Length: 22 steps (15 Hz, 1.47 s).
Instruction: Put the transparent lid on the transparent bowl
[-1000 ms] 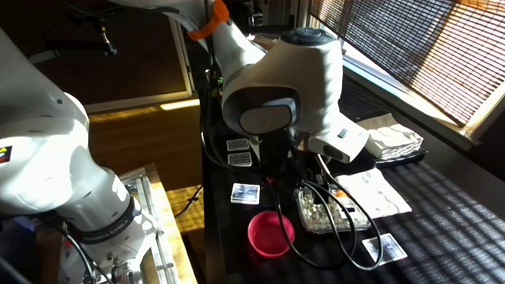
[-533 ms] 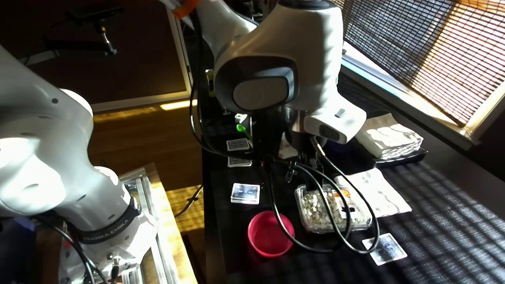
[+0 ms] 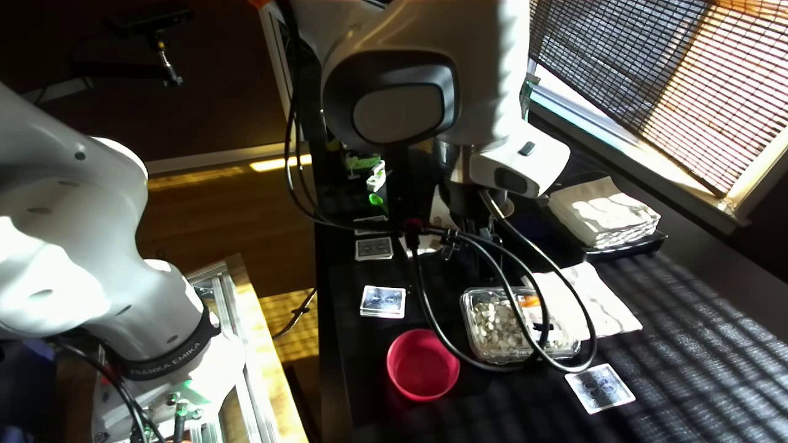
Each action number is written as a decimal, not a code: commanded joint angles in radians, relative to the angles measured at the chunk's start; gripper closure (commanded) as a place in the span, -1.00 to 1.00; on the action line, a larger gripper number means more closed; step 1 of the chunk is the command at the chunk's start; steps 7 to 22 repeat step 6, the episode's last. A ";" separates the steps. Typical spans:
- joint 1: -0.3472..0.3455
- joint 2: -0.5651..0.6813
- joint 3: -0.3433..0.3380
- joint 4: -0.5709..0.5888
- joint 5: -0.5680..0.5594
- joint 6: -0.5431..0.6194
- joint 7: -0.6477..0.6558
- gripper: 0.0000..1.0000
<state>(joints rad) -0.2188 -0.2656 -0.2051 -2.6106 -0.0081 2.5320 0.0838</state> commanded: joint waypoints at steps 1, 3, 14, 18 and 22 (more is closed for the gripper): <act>-0.008 -0.006 0.011 0.001 -0.002 -0.002 0.000 -1.00; -0.010 -0.014 0.015 0.000 -0.008 -0.002 0.002 -1.00; -0.012 -0.016 0.016 -0.001 -0.011 -0.002 0.003 -1.00; -0.012 -0.016 0.016 -0.001 -0.011 -0.002 0.003 -1.00; -0.012 -0.016 0.016 -0.001 -0.011 -0.002 0.003 -1.00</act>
